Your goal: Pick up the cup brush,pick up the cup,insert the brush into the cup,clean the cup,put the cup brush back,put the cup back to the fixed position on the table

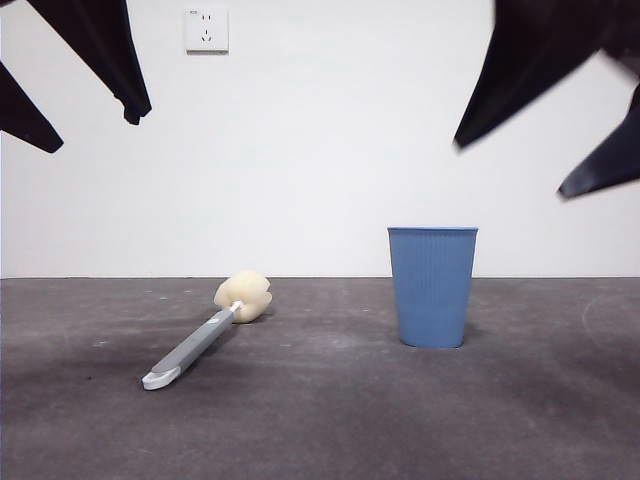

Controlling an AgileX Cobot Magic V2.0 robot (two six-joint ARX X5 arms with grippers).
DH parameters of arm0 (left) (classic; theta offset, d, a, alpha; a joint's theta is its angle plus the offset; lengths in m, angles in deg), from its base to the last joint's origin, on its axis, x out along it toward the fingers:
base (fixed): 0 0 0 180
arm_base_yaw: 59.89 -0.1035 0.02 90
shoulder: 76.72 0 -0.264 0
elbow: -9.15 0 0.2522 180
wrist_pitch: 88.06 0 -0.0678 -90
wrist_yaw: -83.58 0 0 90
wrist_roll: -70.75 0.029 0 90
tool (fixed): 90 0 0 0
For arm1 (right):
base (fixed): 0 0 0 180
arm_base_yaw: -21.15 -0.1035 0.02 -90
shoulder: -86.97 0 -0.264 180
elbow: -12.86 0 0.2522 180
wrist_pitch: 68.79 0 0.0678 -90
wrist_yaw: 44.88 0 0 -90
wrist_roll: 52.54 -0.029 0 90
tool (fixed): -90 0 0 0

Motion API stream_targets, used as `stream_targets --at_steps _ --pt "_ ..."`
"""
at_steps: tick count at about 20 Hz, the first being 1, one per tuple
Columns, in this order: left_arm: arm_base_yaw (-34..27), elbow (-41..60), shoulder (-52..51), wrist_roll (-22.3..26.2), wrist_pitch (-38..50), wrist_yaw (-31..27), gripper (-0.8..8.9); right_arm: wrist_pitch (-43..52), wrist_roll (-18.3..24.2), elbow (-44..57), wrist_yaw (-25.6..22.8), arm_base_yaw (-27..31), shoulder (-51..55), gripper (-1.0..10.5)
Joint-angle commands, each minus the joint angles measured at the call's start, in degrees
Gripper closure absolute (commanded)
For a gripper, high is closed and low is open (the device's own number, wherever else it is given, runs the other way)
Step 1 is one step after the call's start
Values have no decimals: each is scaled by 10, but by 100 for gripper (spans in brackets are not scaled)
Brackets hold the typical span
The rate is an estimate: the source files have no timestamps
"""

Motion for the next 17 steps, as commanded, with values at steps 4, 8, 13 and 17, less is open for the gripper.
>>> stream_targets --at_steps 4,8,13,17 --pt "0 5 0 42 -4 44 789 -136 -17 -51 65 -20 65 848" --pt "0 5 0 44 -4 43 819 -153 -21 -52 87 -20 82 953" --pt "0 5 0 44 -9 40 818 -169 -24 -52 86 -19 82 946" --pt "0 5 0 44 -9 39 818 -169 -24 -52 86 -19 82 946"
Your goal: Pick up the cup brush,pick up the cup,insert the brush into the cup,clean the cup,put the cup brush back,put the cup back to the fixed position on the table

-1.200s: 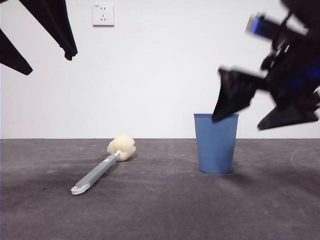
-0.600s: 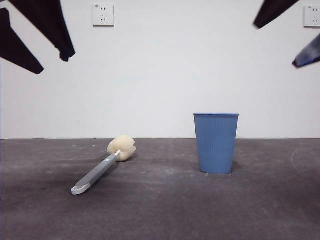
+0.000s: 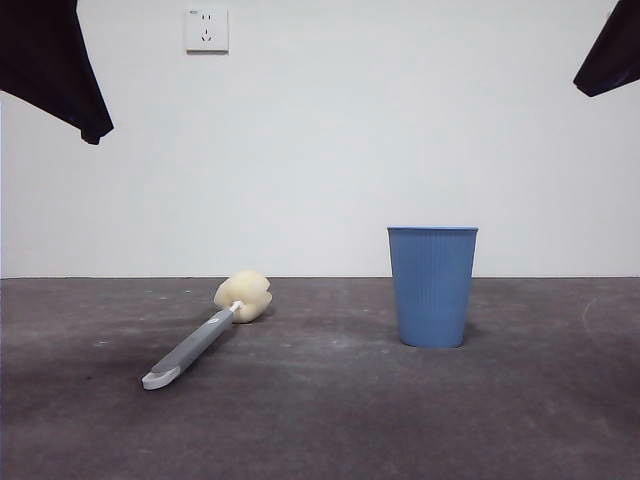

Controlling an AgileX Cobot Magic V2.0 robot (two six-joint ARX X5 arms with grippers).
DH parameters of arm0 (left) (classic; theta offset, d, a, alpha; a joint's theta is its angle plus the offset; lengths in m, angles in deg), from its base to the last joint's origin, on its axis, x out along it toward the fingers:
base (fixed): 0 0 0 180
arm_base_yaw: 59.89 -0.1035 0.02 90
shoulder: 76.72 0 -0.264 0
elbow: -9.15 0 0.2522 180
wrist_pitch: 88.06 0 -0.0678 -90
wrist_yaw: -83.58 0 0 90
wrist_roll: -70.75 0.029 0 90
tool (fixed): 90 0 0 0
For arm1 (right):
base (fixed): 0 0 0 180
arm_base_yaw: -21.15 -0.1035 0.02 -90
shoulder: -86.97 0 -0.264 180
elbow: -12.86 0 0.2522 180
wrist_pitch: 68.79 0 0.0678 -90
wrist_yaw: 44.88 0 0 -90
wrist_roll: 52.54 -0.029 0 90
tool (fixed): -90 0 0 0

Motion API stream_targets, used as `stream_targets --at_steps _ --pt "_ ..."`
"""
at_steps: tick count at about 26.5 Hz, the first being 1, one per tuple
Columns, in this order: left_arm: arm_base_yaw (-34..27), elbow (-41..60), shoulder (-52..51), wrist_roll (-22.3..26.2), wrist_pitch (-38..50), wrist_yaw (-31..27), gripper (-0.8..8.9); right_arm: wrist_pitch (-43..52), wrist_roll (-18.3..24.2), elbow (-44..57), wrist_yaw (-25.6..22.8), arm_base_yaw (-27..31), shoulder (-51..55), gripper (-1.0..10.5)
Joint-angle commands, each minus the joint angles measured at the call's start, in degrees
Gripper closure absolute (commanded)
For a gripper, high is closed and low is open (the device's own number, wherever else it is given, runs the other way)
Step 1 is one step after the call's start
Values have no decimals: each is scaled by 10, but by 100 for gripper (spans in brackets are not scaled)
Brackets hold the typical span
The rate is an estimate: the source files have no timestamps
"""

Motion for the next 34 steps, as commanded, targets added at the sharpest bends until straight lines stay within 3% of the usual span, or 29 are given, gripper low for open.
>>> stream_targets --at_steps 1,6,7,9,11,14,16,22,34 --pt "0 5 0 7 3 -3 818 3 -4 -2 1 -1 1 946" --pt "-3 5 -12 11 4 -6 817 3 -4 -2 1 -1 1 946" --pt "-11 5 -22 27 16 -32 817 3 -4 -2 1 -1 1 946" --pt "-50 9 -54 80 100 -73 817 3 -4 -2 1 -1 1 946" --pt "-106 33 -103 119 214 -44 817 3 -4 -2 1 -1 1 946" --pt "-208 116 -201 126 375 -25 817 3 -4 -2 1 -1 1 946" --pt "-264 188 -273 126 431 -25 817 3 -4 -2 1 -1 1 946" --pt "-347 342 -425 121 435 -33 817 3 -4 -2 1 -1 1 946" --pt "-377 474 -521 65 403 -32 817 3 -4 -2 1 -1 1 946"
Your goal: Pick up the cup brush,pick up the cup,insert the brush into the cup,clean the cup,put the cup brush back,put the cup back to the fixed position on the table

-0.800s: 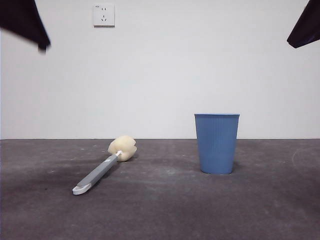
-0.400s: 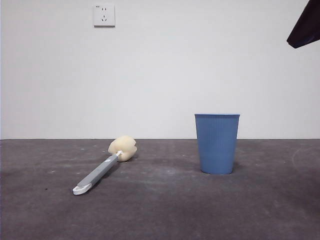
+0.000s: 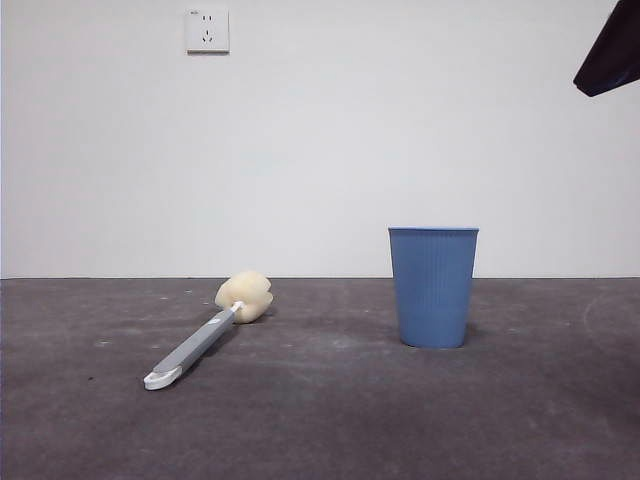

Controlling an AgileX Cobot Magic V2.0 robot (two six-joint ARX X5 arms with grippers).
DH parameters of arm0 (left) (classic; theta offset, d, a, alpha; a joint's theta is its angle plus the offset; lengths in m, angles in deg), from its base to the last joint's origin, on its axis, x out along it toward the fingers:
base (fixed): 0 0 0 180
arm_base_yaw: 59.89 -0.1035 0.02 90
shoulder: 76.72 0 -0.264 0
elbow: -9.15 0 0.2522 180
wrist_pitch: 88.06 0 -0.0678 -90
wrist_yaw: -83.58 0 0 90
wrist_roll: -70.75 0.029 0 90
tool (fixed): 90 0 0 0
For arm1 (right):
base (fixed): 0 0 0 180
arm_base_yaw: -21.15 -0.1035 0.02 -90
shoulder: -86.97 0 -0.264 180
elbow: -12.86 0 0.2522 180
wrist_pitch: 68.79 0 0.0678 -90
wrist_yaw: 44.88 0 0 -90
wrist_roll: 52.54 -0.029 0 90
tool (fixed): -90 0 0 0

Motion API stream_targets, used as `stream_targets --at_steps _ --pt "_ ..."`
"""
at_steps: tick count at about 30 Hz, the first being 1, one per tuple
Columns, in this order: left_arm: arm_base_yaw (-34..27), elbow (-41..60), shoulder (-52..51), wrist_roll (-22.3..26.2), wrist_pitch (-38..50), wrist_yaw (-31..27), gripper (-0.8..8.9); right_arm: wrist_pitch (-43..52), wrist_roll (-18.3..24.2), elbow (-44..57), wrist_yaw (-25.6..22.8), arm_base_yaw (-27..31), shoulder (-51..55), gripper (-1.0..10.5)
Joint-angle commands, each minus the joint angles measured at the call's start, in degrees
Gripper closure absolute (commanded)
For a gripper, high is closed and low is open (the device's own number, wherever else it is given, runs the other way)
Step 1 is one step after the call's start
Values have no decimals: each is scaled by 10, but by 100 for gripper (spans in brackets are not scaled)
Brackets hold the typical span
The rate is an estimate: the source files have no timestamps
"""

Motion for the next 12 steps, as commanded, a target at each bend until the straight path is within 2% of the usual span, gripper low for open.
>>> stream_targets --at_steps 1,8,12 --pt "-2 21 -11 -14 -7 1 817 3 -3 -2 0 -1 1 946" --pt "-2 21 -23 -14 -109 2 817 3 -4 -2 1 -1 1 946" --pt "-2 21 -23 -14 -106 17 817 3 -3 -2 1 -1 1 946"
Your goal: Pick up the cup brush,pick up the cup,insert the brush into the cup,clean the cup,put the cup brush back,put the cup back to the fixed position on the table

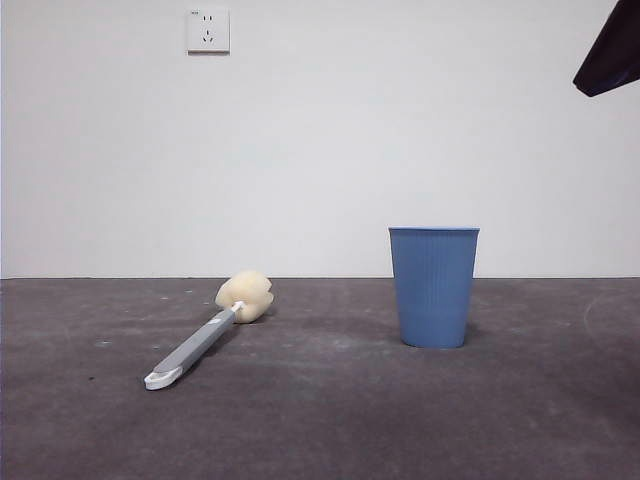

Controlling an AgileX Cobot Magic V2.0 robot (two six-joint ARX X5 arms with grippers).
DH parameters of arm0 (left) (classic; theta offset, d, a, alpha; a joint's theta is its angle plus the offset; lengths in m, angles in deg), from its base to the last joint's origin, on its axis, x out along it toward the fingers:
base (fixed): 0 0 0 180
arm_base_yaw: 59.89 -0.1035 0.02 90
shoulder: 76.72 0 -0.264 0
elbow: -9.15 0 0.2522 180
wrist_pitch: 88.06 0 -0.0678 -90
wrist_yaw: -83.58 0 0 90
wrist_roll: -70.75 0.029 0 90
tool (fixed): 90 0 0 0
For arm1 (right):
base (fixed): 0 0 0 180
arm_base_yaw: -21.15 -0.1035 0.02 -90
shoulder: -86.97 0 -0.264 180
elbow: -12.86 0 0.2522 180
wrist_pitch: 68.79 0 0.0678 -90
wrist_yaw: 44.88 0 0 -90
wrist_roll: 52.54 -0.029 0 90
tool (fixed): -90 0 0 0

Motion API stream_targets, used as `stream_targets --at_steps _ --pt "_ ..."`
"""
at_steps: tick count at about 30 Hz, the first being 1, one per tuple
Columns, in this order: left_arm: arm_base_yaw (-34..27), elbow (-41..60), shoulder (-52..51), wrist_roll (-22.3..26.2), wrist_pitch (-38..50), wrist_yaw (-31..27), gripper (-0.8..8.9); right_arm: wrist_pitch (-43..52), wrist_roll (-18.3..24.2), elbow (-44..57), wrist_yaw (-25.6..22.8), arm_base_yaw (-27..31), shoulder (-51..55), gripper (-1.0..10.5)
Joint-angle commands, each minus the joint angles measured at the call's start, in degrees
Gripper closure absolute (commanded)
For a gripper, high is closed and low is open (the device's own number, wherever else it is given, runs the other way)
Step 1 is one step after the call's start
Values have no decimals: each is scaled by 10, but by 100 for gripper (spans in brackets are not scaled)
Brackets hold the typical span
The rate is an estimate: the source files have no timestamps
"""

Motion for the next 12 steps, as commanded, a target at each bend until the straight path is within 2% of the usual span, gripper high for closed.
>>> stream_targets --at_steps 1,12 --pt "-2 7 -2 -3 1 12 817 3 -3 -2 0 -1 1 946" --pt "-2 7 -1 -3 1 9 817 3 -3 -2 0 -1 1 946"
